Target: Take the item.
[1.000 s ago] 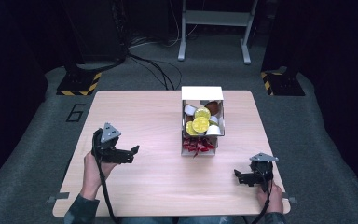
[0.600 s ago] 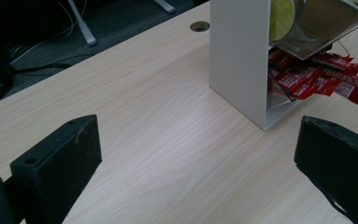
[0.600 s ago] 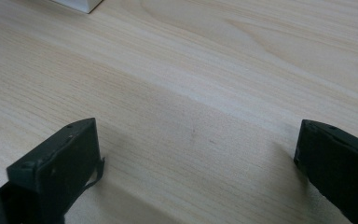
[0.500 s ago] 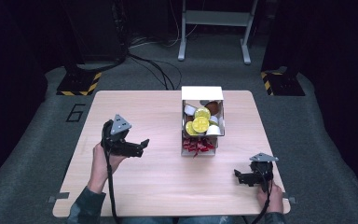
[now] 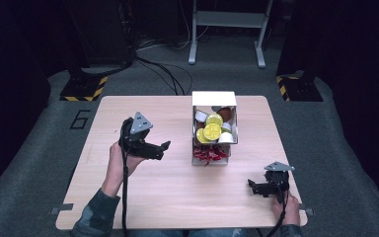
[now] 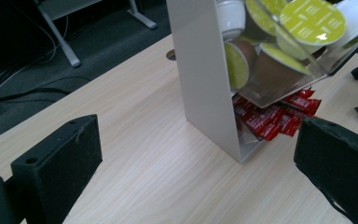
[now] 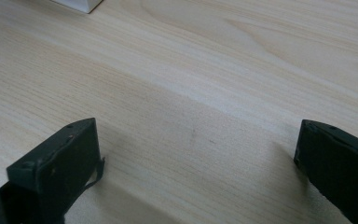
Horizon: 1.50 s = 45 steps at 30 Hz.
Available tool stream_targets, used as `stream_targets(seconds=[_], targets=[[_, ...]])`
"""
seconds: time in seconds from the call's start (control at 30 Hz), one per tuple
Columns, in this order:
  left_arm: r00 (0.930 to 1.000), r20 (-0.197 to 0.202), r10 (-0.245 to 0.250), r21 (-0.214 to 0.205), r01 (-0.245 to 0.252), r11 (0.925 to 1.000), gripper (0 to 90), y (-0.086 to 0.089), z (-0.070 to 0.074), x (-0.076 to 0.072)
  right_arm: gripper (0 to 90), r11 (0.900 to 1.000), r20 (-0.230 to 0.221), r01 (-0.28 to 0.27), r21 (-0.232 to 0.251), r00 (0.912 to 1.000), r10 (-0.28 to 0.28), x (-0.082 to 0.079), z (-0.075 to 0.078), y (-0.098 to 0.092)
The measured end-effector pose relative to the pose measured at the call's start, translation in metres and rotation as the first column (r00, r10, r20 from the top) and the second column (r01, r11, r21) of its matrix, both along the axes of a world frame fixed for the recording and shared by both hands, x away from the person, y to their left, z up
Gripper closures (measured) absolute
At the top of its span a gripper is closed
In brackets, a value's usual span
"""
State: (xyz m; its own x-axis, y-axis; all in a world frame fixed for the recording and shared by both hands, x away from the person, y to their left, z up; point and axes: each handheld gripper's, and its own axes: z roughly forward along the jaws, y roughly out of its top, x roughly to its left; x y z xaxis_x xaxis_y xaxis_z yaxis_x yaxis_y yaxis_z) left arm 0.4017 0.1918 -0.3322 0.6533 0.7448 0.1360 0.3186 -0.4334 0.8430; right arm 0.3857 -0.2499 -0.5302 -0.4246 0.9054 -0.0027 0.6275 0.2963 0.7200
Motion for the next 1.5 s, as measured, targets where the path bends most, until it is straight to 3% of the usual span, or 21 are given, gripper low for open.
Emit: stream_targets(seconds=[0.63,1.13,1.5], targets=[[0.993,0.007,-0.118,0.0,0.118,0.9931,1.5,-0.051,0.023,0.014,0.0,1.0,0.0,0.0,0.001,1.0,0.0,0.0,0.0,0.0],[0.9757,0.009,-0.219,0.006,0.219,0.9757,11.8,-0.095,0.028,0.023,0.0,1.0,-0.001,0.001,0.002,1.0,-0.001,0.0,0.0,0.0],[0.962,-0.047,-0.269,0.06,0.271,0.9606,20.9,-0.121,0.017,0.038,0.0,1.0,-0.001,0.001,0.002,1.0,-0.001,0.0,0.0,0.0]])
